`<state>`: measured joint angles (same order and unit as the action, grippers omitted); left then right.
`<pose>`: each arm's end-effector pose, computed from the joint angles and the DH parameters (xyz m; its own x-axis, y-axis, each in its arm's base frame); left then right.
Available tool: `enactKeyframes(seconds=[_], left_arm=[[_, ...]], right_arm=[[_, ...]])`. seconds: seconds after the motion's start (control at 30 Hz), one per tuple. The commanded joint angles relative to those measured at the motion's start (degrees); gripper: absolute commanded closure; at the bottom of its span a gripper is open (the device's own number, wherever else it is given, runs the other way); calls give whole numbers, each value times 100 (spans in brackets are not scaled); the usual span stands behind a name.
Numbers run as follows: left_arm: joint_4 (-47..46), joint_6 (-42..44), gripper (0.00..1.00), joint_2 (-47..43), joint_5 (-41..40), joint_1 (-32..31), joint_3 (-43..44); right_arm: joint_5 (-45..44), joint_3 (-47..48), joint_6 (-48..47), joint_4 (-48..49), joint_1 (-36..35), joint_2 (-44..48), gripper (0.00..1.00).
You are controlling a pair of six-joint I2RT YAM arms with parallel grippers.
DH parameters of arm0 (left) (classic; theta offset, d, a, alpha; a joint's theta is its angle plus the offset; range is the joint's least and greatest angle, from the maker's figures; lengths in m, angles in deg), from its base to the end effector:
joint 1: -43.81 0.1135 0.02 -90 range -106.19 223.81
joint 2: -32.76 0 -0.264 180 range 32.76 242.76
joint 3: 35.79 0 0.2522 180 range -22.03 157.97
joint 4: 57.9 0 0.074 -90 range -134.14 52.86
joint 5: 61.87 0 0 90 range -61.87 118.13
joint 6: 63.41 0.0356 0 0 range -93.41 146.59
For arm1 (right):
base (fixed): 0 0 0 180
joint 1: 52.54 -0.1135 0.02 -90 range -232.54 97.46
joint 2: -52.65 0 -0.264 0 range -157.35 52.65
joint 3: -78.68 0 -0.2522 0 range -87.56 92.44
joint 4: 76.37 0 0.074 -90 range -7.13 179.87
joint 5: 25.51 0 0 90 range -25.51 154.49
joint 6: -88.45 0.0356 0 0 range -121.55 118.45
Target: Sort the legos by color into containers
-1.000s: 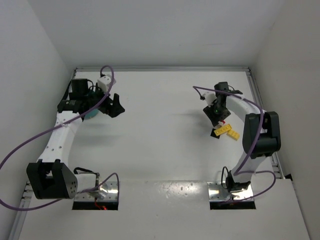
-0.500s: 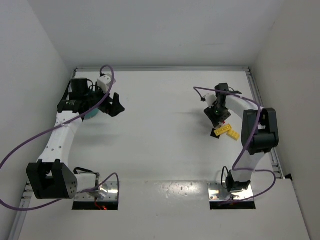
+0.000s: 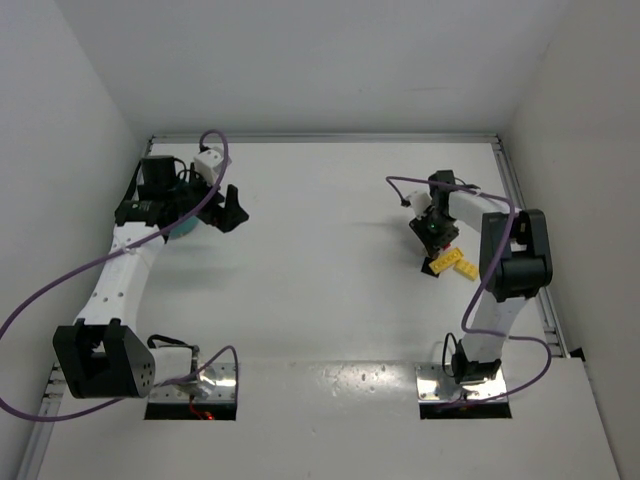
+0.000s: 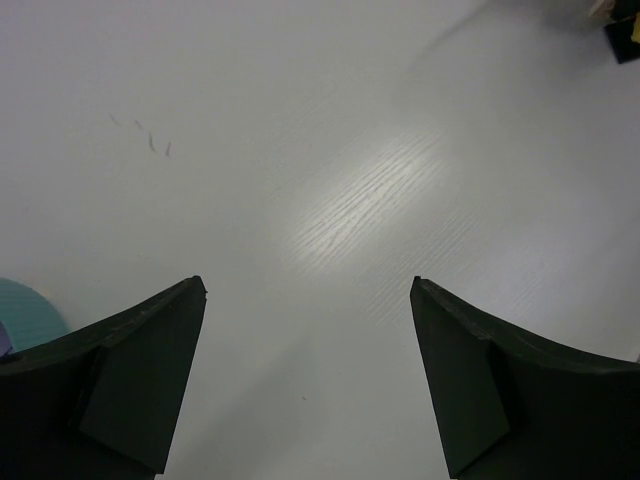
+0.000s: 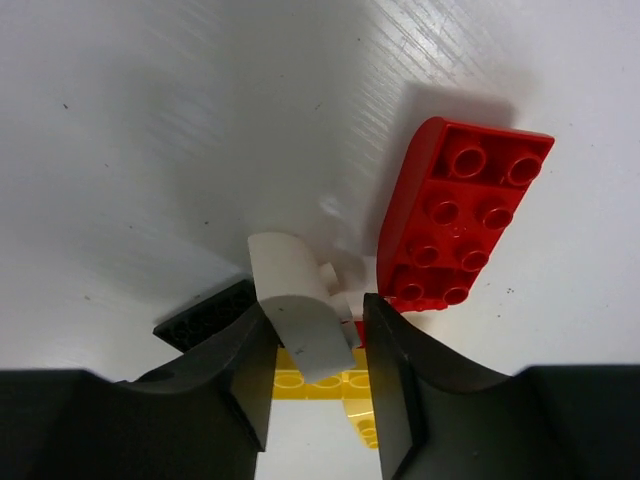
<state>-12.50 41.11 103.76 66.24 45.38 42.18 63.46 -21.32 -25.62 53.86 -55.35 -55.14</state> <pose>0.2648 -0.0147 0.3303 -0.4857 0.1840 -0.8545 0.6028 0.7785 -0.1750 0.3470 0.0164 0.1403 -0.8721 -0.4511 -0.1895 -0.4390 0.8925 -0.1039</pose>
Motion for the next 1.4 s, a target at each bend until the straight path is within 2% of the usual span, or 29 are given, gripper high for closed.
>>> enactKeyframes(seconds=[0.0,0.1,0.17,0.33,0.4,0.43,0.5,0.53,0.6,0.63,0.7,0.77,0.9,1.0,1.13,1.37], left_arm=[[-263,33,11,-209,39,-16,-118],[-263,33,11,-210,-14,-16,-171],[-325,-20,12,-210,-14,-16,-224],[-544,-73,13,-402,301,-16,-443],[-658,-309,13,-517,635,-16,-645],[-789,-414,13,-569,1115,-16,-716],[-922,-730,13,-492,1697,-16,-900],[-1140,-819,13,-439,2300,-16,-971],[-1404,-1072,13,-438,2753,-16,-1163],[-1641,-1301,13,-438,2755,-94,-1234],[-2414,-1784,13,-604,2466,-243,-1514],[-2934,-1953,13,-894,1930,-428,-1700],[-2935,-1953,12,-755,1603,-919,-1649],[-2471,-1384,12,-527,1611,-1201,-1342],[-1645,-7,12,-404,1893,-1378,-1007],[-801,1656,12,-350,2998,-1501,-954]], right_arm=[[60,12,-45,129,17,-5,62],[60,12,-45,129,17,-5,67],[60,12,-45,129,17,-5,74],[761,240,78,-301,-35,380,75],[1551,642,253,-713,-97,653,75],[2346,819,333,-871,-97,715,75],[3324,1414,456,-1379,-97,715,75],[4339,1618,526,-1565,-158,663,75],[5215,2214,605,-2082,-228,462,75],[5959,2366,710,-2207,-316,199,75],[6822,2734,825,-2479,-456,-83,75],[7239,2938,1018,-2481,-571,-426,75],[7907,3290,1072,-2657,-1071,-787,75],[7909,3536,809,-3076,-1370,-971,75],[7786,3914,-498,-4322,-1669,-1235,75],[7610,3396,-739,-4450,-2162,-999,73]])
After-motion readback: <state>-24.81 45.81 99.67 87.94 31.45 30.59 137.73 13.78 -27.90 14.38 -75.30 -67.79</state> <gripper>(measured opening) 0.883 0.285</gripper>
